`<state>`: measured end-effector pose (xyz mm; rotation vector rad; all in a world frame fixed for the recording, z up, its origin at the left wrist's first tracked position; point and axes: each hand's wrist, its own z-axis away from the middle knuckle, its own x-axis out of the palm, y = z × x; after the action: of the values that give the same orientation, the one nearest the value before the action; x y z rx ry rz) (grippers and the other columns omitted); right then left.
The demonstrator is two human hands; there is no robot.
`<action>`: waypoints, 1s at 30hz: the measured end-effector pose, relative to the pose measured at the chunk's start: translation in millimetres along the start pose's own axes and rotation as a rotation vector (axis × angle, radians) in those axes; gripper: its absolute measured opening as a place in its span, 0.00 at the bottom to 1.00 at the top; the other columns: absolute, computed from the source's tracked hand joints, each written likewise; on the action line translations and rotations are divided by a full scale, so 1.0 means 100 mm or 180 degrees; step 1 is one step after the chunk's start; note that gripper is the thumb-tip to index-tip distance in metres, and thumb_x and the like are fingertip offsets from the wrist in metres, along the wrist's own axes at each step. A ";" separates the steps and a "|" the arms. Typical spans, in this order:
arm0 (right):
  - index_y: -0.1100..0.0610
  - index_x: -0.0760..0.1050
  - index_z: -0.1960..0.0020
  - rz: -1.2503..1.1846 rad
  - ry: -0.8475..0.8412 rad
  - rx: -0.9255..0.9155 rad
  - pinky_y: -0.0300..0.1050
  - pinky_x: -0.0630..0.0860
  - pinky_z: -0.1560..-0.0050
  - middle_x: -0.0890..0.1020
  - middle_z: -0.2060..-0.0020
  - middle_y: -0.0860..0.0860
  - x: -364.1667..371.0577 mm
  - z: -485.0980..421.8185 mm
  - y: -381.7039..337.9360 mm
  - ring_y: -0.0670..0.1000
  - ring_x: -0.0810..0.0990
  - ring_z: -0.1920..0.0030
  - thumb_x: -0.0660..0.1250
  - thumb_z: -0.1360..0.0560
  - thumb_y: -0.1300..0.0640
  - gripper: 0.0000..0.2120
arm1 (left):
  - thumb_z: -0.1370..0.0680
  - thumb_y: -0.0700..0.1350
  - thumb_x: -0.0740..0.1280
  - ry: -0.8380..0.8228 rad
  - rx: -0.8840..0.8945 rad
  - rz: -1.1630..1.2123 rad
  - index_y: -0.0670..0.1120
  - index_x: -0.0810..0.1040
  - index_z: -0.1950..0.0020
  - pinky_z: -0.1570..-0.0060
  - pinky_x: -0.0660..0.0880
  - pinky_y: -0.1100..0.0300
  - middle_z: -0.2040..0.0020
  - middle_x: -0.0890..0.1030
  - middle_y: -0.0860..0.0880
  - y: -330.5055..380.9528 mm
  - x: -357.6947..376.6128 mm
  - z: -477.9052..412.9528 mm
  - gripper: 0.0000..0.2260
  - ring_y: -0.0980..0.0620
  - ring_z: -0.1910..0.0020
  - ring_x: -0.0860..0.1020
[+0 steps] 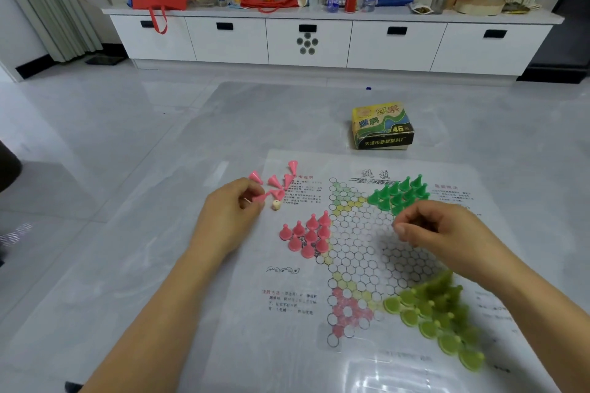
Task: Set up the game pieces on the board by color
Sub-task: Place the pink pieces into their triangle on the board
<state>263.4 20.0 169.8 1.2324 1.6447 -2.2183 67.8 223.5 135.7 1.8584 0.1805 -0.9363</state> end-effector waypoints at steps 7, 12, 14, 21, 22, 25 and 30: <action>0.46 0.76 0.61 -0.0331 -0.0122 -0.0422 0.25 0.72 0.63 0.80 0.65 0.43 0.29 0.03 -0.32 0.34 0.76 0.64 0.70 0.30 0.56 0.06 | 0.30 0.37 0.72 -0.0884 0.0234 0.1545 0.44 0.78 0.59 0.56 0.75 0.55 0.60 0.81 0.46 0.38 -0.05 0.30 0.05 0.46 0.61 0.78; 0.46 0.78 0.62 -0.0544 -0.0194 -0.0700 0.27 0.71 0.65 0.80 0.69 0.43 0.46 0.05 -0.49 0.36 0.77 0.67 0.73 0.33 0.58 0.07 | 0.34 0.40 0.75 -0.1245 0.0683 0.1114 0.50 0.77 0.63 0.66 0.67 0.70 0.69 0.78 0.61 0.47 0.04 0.42 0.09 0.64 0.71 0.72; 0.48 0.78 0.62 -0.0531 -0.0162 -0.0738 0.26 0.70 0.66 0.80 0.70 0.43 0.47 0.05 -0.50 0.36 0.77 0.67 0.73 0.33 0.58 0.06 | 0.35 0.41 0.75 -0.1250 0.0788 0.1002 0.53 0.76 0.64 0.66 0.67 0.72 0.69 0.77 0.65 0.48 0.04 0.44 0.11 0.64 0.71 0.71; 0.49 0.78 0.56 0.0873 -0.0352 -0.0804 0.41 0.76 0.52 0.79 0.60 0.41 0.56 0.06 -0.42 0.43 0.77 0.58 0.69 0.29 0.51 0.03 | 0.30 0.41 0.71 -0.0200 0.0256 0.1169 0.48 0.77 0.63 0.66 0.66 0.69 0.68 0.78 0.64 0.30 -0.18 0.23 0.05 0.59 0.71 0.69; 0.49 0.77 0.55 0.1019 -0.0371 -0.0822 0.43 0.76 0.51 0.80 0.58 0.42 0.60 0.05 -0.41 0.44 0.77 0.56 0.68 0.28 0.50 0.04 | 0.29 0.41 0.70 -0.0107 0.0160 0.1168 0.47 0.77 0.63 0.65 0.67 0.65 0.69 0.79 0.64 0.27 -0.19 0.21 0.04 0.56 0.69 0.69; 0.51 0.76 0.51 0.1181 -0.0342 -0.0868 0.45 0.74 0.50 0.80 0.54 0.45 0.69 0.04 -0.41 0.47 0.76 0.53 0.65 0.27 0.51 0.06 | 0.28 0.39 0.69 -0.0069 0.0026 0.1098 0.44 0.76 0.61 0.63 0.67 0.58 0.72 0.78 0.64 0.24 -0.19 0.20 0.04 0.48 0.66 0.69; 0.52 0.73 0.52 0.1165 -0.0217 -0.0665 0.46 0.75 0.52 0.80 0.56 0.46 0.70 0.03 -0.39 0.48 0.77 0.55 0.67 0.28 0.50 0.08 | 0.27 0.39 0.69 -0.0196 0.0057 0.1009 0.45 0.77 0.61 0.63 0.68 0.61 0.72 0.78 0.65 0.24 -0.19 0.20 0.04 0.54 0.68 0.70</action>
<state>194.7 58.2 153.0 1.2665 1.4441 -1.8026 56.9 200.6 161.5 1.8055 -0.1572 -0.7742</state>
